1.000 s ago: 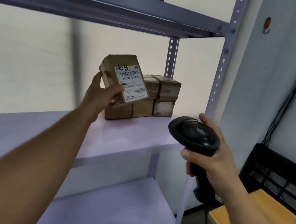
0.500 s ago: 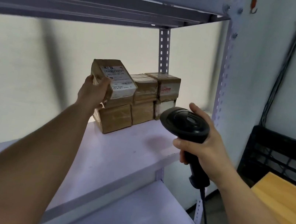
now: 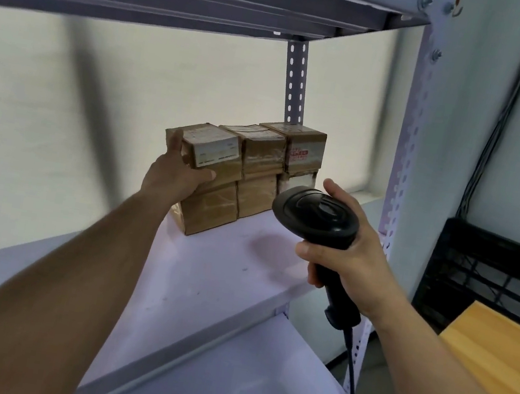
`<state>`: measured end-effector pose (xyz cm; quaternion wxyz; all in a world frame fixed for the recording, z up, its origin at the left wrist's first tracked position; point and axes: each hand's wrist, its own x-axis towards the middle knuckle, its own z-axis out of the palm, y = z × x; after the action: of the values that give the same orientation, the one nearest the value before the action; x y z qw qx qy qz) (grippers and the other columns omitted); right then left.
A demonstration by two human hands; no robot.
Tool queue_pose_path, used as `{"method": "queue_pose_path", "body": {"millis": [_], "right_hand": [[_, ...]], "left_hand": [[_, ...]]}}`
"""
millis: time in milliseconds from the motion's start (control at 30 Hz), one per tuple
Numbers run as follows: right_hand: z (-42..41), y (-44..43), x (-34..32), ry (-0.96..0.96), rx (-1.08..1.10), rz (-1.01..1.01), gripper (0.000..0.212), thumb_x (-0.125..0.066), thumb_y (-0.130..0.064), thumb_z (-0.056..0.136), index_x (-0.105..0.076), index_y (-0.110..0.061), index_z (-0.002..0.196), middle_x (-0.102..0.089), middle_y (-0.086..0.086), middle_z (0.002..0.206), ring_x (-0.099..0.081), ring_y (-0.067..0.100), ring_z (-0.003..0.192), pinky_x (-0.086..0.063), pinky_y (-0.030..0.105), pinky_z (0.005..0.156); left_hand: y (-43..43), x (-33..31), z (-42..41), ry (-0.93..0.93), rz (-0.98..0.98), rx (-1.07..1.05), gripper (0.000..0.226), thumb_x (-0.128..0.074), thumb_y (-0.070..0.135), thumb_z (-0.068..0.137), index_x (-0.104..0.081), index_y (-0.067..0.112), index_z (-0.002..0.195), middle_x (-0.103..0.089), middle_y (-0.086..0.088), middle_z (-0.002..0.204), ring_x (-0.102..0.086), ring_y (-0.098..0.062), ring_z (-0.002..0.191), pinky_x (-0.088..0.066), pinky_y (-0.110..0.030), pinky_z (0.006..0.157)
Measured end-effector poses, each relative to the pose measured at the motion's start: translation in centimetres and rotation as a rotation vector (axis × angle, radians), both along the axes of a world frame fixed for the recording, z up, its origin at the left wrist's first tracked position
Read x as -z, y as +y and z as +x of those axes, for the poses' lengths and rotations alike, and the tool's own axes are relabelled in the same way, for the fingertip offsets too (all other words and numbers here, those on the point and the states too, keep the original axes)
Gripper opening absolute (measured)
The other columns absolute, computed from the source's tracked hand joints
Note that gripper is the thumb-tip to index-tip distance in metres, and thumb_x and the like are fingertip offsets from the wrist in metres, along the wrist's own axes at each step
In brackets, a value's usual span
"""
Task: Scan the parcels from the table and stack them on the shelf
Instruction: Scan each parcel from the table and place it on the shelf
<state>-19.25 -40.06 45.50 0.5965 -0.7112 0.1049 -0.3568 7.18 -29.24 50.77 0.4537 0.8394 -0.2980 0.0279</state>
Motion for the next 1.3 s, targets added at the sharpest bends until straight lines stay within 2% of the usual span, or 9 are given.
{"method": "queue_pose_path", "body": {"millis": [133,233,433,600,767,867,1100,1200,1300], "right_hand": [[-0.8,-0.1,0.4,0.006,-0.026,0.002,0.088,-0.082,-0.001,0.068,-0.047,-0.048,0.133,-0.061,0.017,0.117,-0.059,0.024,0.048,-0.050,0.029,0.049],[-1.8,-0.4,1.0,-0.008,-0.035,0.020,0.086,-0.081,-0.010,0.063,-0.048,-0.050,0.133,-0.061,0.015,0.121,-0.059,0.025,0.048,-0.050,0.030,0.049],[-5.2,-0.8,2.4,-0.008,-0.030,0.018,0.091,-0.083,-0.006,0.065,-0.045,-0.042,0.140,-0.060,0.010,0.124,-0.061,0.022,0.051,-0.051,0.031,0.048],[-10.3,-1.6,3.1,0.001,-0.008,0.010,0.088,-0.078,0.007,0.074,-0.044,-0.044,0.137,-0.061,0.007,0.122,-0.060,0.020,0.052,-0.050,0.032,0.048],[-17.3,-2.5,4.9,0.028,0.040,0.028,0.090,-0.077,0.010,0.074,-0.041,-0.042,0.139,-0.060,0.005,0.121,-0.060,0.009,0.053,-0.049,0.030,0.047],[-22.0,-3.5,6.8,0.025,0.061,0.056,0.091,-0.080,0.008,0.072,-0.043,-0.045,0.136,-0.059,0.003,0.123,-0.062,0.010,0.058,-0.052,0.033,0.049],[-33.2,-6.6,10.1,0.032,0.203,0.052,0.097,-0.088,-0.014,0.062,-0.042,-0.043,0.142,-0.059,-0.005,0.130,-0.064,0.015,0.100,-0.053,0.024,0.065],[-37.8,-7.4,11.1,0.052,0.247,0.067,0.096,-0.087,-0.019,0.060,-0.042,-0.048,0.140,-0.061,-0.005,0.127,-0.064,0.004,0.082,-0.052,0.026,0.068],[-41.9,-8.1,11.8,0.068,0.306,0.051,0.097,-0.088,-0.015,0.062,-0.042,-0.046,0.141,-0.062,-0.009,0.124,-0.066,0.007,0.092,-0.054,0.025,0.074]], "left_hand": [[0.2,0.7,-0.4,-0.017,-0.012,-0.006,0.105,-0.077,0.035,0.079,-0.004,0.030,0.154,-0.048,-0.009,0.142,-0.049,-0.034,0.126,-0.043,-0.044,0.102],[0.4,1.2,-1.6,-0.098,-0.023,-0.077,0.113,-0.077,0.045,0.075,0.001,0.028,0.155,-0.038,-0.013,0.148,-0.036,-0.034,0.136,-0.037,-0.048,0.108],[0.2,2.1,-8.0,-0.369,-0.048,-0.160,0.092,-0.067,0.045,0.085,-0.012,0.021,0.155,-0.018,-0.008,0.159,-0.015,-0.026,0.146,-0.018,-0.040,0.116],[-1.0,3.9,-15.1,-0.516,-0.083,-0.104,0.082,-0.066,0.042,0.087,-0.024,0.016,0.152,-0.022,-0.010,0.159,-0.016,-0.027,0.147,-0.015,-0.047,0.119],[-4.4,9.1,-25.2,-0.488,-0.032,0.067,0.079,-0.065,0.042,0.089,-0.025,0.016,0.152,-0.019,-0.009,0.160,-0.015,-0.024,0.147,-0.010,-0.034,0.117],[-6.9,12.9,-30.8,-0.384,0.039,0.156,0.078,-0.064,0.043,0.088,-0.026,0.016,0.151,-0.021,-0.009,0.159,-0.016,-0.025,0.147,-0.012,-0.036,0.118],[-11.2,18.4,-41.2,-0.256,0.119,0.318,0.078,-0.070,0.037,0.086,-0.031,0.013,0.149,-0.029,-0.011,0.156,-0.024,-0.027,0.144,-0.018,-0.035,0.116],[-12.6,20.2,-45.5,-0.218,0.146,0.377,0.077,-0.067,0.041,0.087,-0.031,0.014,0.150,-0.029,-0.010,0.156,-0.025,-0.026,0.143,-0.019,-0.034,0.115],[-14.0,21.3,-49.5,-0.183,0.177,0.449,0.077,-0.065,0.042,0.088,-0.029,0.015,0.150,-0.028,-0.008,0.156,-0.024,-0.025,0.142,-0.018,-0.033,0.115]]}}
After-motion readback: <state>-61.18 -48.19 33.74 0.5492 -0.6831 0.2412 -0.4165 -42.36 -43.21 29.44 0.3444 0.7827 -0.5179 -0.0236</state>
